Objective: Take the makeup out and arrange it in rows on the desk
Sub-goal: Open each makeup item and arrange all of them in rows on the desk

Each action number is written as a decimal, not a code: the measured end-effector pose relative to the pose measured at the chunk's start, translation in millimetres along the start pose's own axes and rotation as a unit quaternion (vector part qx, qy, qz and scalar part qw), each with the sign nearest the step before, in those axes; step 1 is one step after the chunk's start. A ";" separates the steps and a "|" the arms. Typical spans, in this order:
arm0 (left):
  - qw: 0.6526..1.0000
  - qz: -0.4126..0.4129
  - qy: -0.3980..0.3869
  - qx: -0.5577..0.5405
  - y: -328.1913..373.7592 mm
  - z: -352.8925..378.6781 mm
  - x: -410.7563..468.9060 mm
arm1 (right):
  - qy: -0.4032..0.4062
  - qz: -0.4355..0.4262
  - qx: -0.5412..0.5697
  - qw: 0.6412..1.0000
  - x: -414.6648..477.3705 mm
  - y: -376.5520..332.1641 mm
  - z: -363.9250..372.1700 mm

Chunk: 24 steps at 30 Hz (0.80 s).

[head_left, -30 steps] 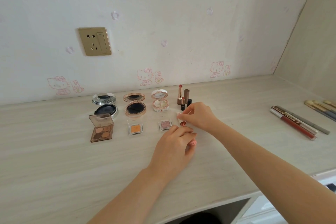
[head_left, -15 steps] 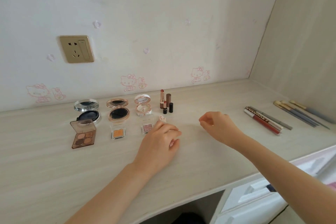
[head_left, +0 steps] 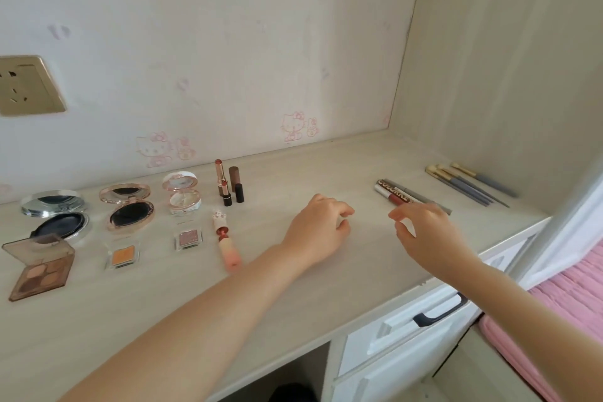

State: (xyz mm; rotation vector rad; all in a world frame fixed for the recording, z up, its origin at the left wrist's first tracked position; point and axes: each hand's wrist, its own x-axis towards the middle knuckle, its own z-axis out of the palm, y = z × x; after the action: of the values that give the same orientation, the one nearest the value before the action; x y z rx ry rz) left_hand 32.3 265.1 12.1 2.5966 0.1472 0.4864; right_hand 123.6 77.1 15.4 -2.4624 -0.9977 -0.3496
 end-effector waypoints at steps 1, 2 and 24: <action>1.000 -0.001 -0.009 -0.001 3.3 6.4 9.4 | 0.007 0.001 -0.003 1.000 -0.1 7.9 -0.5; 1.000 -0.001 -0.016 -0.002 5.9 12.3 18.7 | 0.015 0.003 -0.005 1.000 0.1 15.2 -0.9; 0.999 -0.035 -0.018 -0.028 8.4 62.8 111.6 | 0.006 0.049 -0.091 0.995 32.3 69.9 -1.3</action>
State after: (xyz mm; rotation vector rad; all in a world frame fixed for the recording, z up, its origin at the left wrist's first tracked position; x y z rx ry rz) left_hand 159.3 250.9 -0.2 2.5352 0.2093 0.4116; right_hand 195.7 51.3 7.0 -2.6579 -0.8702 -0.4398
